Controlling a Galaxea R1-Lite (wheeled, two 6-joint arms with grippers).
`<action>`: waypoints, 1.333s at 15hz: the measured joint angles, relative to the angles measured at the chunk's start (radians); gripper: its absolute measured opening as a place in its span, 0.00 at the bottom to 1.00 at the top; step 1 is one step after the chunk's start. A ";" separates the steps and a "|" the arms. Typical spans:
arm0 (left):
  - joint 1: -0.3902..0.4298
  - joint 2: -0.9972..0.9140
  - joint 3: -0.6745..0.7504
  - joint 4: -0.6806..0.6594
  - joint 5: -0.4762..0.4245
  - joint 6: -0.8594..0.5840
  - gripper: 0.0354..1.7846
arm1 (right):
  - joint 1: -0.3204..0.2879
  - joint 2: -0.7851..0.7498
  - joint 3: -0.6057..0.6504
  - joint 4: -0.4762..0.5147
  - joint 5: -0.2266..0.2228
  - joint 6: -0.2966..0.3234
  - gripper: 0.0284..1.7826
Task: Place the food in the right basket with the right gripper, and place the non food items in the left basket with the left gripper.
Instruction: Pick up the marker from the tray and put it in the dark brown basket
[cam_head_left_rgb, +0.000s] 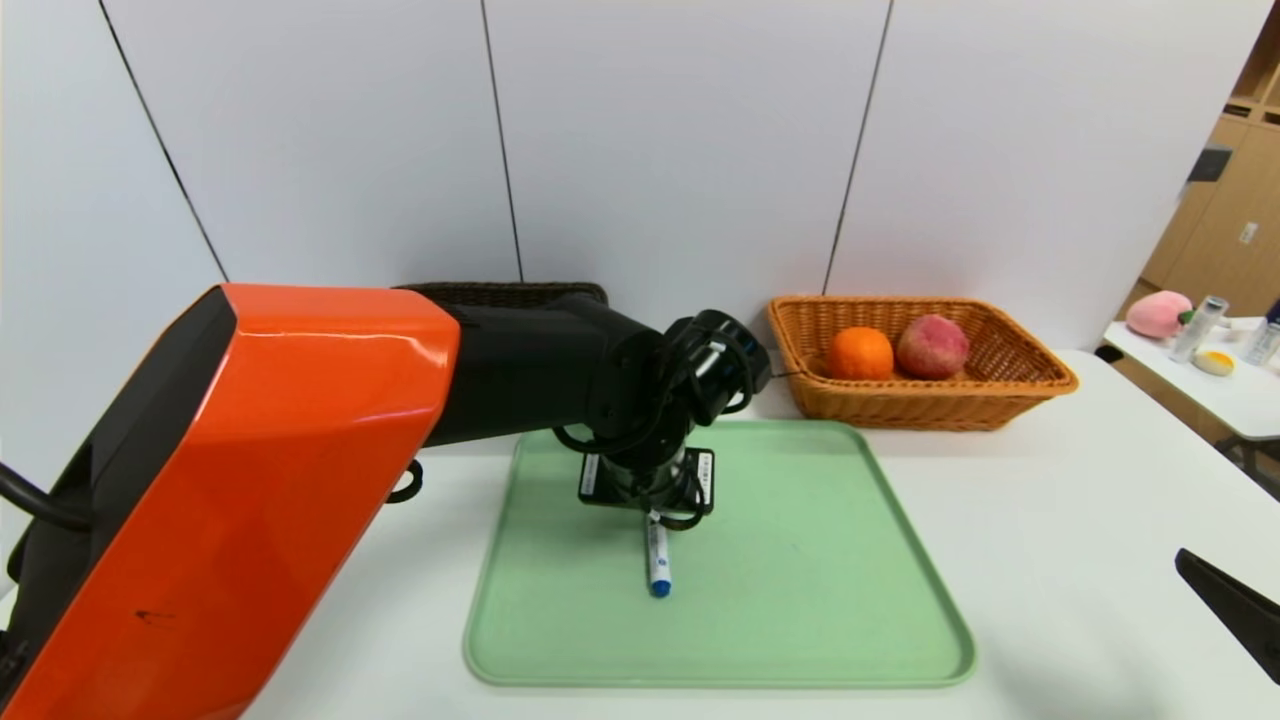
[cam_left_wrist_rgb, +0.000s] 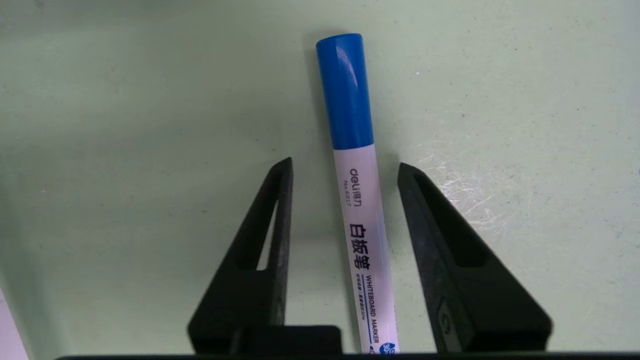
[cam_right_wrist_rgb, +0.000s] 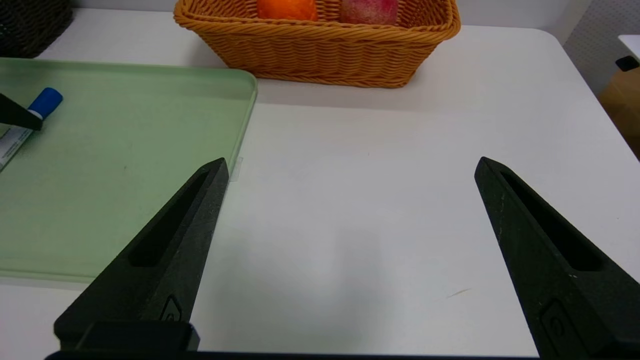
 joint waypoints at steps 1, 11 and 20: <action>0.000 0.001 0.001 0.001 0.000 0.000 0.07 | 0.000 0.000 -0.001 0.000 0.000 0.000 0.95; 0.001 -0.076 -0.023 -0.055 0.073 0.055 0.07 | 0.000 -0.002 -0.002 0.001 0.011 0.000 0.95; 0.237 -0.252 0.100 -0.773 0.226 0.566 0.07 | 0.000 -0.013 0.000 0.004 0.030 -0.008 0.95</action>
